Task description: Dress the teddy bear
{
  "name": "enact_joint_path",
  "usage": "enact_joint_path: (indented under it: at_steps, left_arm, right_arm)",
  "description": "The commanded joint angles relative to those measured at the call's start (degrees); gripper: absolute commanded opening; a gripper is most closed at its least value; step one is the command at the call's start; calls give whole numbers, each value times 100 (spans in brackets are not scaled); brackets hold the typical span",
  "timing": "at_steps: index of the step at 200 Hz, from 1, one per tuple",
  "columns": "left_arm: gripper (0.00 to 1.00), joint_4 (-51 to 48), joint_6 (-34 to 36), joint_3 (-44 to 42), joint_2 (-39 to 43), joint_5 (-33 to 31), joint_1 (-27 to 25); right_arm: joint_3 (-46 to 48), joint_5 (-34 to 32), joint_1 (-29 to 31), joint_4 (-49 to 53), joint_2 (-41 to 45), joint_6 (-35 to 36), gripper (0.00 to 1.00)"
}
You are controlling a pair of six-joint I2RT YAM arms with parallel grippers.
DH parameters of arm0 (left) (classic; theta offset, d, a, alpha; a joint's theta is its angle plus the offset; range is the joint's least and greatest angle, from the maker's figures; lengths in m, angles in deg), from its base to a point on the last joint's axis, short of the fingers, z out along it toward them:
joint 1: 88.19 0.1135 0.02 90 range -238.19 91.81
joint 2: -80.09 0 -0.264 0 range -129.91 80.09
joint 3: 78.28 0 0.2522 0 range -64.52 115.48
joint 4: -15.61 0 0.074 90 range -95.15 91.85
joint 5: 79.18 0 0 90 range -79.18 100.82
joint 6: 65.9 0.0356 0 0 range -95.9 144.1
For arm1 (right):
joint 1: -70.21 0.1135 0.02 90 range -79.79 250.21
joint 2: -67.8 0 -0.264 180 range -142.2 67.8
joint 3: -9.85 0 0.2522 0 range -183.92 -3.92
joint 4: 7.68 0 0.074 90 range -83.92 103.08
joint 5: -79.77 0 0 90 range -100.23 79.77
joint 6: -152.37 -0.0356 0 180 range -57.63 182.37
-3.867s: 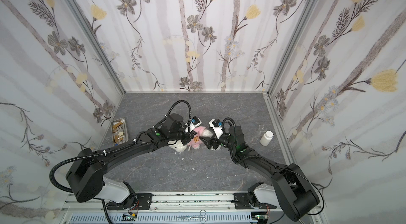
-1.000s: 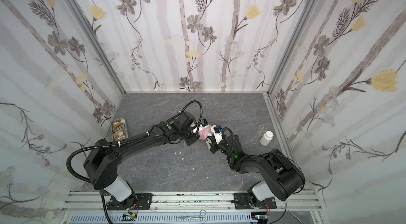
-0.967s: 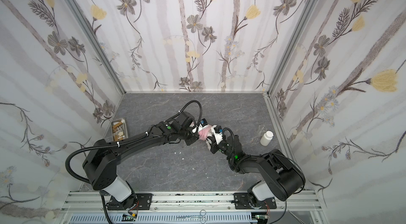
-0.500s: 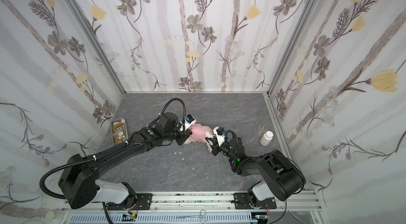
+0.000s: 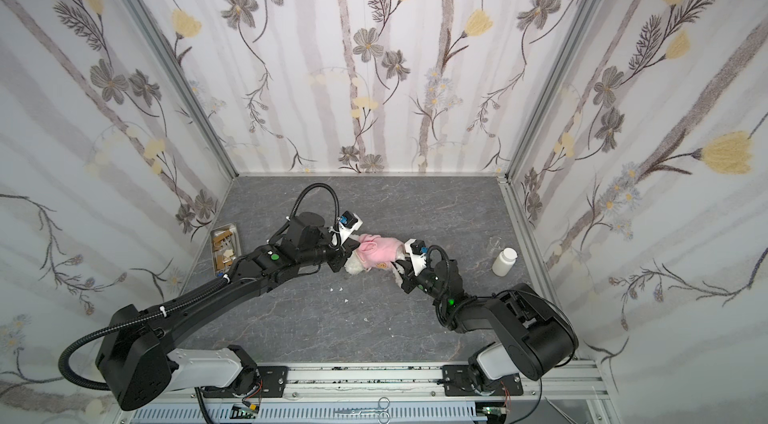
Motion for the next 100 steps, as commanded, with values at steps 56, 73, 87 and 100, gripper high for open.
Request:
enact_joint_path:
  at_steps: [56, 73, 87, 100]
  left_arm:
    - [1, -314, 792, 387, -579, -48, -214]
    - [2, -340, 866, 405, -706, -207, -219]
    - [2, -412, 933, 448, -821, -242, -214]
    - [5, -467, 917, 498, -883, -12, -220]
  right_arm:
    - [-146, 7, 30, 202, 211, 413, 0]
    - [-136, 16, 38, 193, 227, 396, 0]
    - [-136, 2, 38, 198, 228, 407, 0]
    - [-136, -10, 34, 210, 219, 405, 0]
